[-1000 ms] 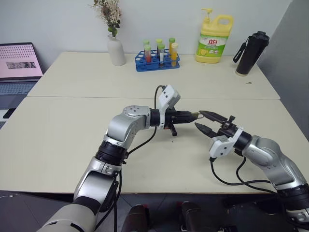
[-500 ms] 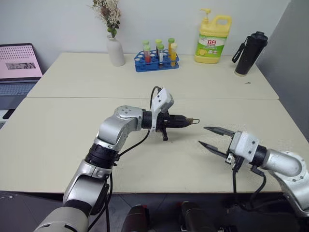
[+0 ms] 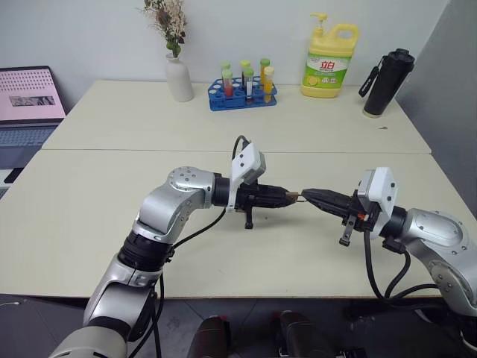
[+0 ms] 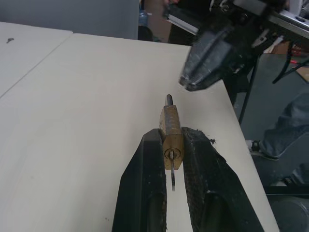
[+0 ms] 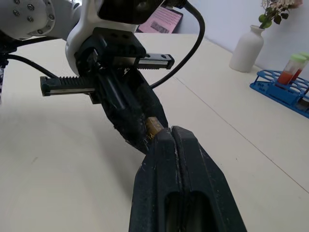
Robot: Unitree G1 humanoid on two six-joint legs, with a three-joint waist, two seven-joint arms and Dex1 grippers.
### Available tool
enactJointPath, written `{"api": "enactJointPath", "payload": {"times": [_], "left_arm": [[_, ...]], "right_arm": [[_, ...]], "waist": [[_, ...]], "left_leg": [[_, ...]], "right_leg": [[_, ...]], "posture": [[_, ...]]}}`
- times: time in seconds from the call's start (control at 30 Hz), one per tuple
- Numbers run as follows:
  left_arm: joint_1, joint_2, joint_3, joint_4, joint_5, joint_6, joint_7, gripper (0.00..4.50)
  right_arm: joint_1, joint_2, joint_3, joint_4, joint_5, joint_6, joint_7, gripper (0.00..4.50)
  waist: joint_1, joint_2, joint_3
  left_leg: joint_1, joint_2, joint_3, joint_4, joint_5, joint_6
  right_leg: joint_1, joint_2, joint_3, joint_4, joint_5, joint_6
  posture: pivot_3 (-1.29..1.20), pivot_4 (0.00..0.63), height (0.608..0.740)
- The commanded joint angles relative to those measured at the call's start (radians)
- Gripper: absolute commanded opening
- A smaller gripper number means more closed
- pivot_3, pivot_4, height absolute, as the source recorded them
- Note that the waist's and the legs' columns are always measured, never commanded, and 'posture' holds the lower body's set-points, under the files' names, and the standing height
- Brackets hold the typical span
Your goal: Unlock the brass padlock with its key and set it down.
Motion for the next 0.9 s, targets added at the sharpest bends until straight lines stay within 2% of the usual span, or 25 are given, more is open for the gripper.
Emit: {"api": "enactJointPath", "payload": {"times": [0.03, 0.6, 0.9], "left_arm": [[-0.002, 0.009, 0.023, -0.055, -0.034, 0.004, -0.006, 0.17], [0.006, 0.047, 0.021, -0.097, -0.1, 0.03, -0.036, 0.17], [0.004, 0.056, 0.029, -0.097, -0.132, 0.058, -0.05, 0.17]], "right_arm": [[-0.019, 0.003, -0.02, 0.007, 0.001, -0.009, 0.026, 0.0], [-0.025, 0.011, -0.011, 0.033, -0.063, -0.029, 0.089, 0.0], [-0.042, -0.046, 0.013, 0.071, -0.05, -0.01, 0.227, 0.0]], "waist": [[0.0, 0.0, 0.0], [0.0, 0.0, 0.0], [0.0, 0.0, 0.0]], "left_leg": [[0.0, 0.0, 0.0, 0.0, 0.0, 0.0], [0.0, 0.0, 0.0, 0.0, 0.0, 0.0], [0.0, 0.0, 0.0, 0.0, 0.0, 0.0]], "right_leg": [[0.0, 0.0, 0.0, 0.0, 0.0, 0.0], [0.0, 0.0, 0.0, 0.0, 0.0, 0.0], [0.0, 0.0, 0.0, 0.0, 0.0, 0.0]], "posture": [[0.0, 0.15, 0.74], [0.0, 0.15, 0.74], [0.0, 0.15, 0.74]]}}
